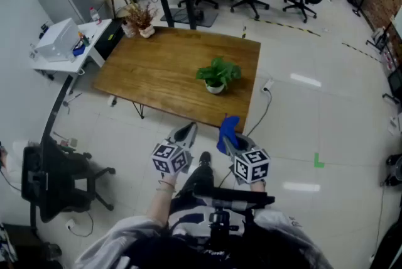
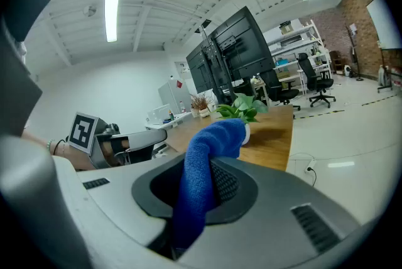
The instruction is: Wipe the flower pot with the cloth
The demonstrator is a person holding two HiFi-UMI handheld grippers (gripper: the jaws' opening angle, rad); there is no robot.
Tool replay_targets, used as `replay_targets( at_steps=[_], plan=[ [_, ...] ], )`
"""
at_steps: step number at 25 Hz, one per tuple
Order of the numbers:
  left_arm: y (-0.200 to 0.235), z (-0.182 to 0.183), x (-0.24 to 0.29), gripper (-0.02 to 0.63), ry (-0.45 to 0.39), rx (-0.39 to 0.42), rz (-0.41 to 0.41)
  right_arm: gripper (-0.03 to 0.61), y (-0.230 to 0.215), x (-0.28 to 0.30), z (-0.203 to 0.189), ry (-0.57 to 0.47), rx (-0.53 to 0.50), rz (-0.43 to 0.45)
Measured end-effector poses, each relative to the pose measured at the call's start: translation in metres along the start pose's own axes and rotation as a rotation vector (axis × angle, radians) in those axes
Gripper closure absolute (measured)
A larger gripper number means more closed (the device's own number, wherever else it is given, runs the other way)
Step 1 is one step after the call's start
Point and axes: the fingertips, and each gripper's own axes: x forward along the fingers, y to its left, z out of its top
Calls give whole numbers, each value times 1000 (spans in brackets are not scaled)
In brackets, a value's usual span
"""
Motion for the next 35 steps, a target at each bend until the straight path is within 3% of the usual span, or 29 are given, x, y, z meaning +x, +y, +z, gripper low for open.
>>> replay_targets(
  at_steps=[7, 12, 21, 28, 35],
  plan=[
    [82, 19, 76, 606, 49, -3, 11, 509, -54, 70, 29, 27, 23, -86],
    [139, 23, 135, 606, 83, -51, 3, 509, -95, 121, 27, 104, 23, -168],
    [169, 5, 215, 606, 186, -143, -86, 509, -155, 178, 8, 308, -81, -270],
    [177, 1, 243, 606, 225, -156, -132, 509, -162, 209, 46, 293, -184, -225],
    [185, 2, 261, 606, 222, -169, -109, 509, -161, 227, 14, 407, -219, -160]
  ],
)
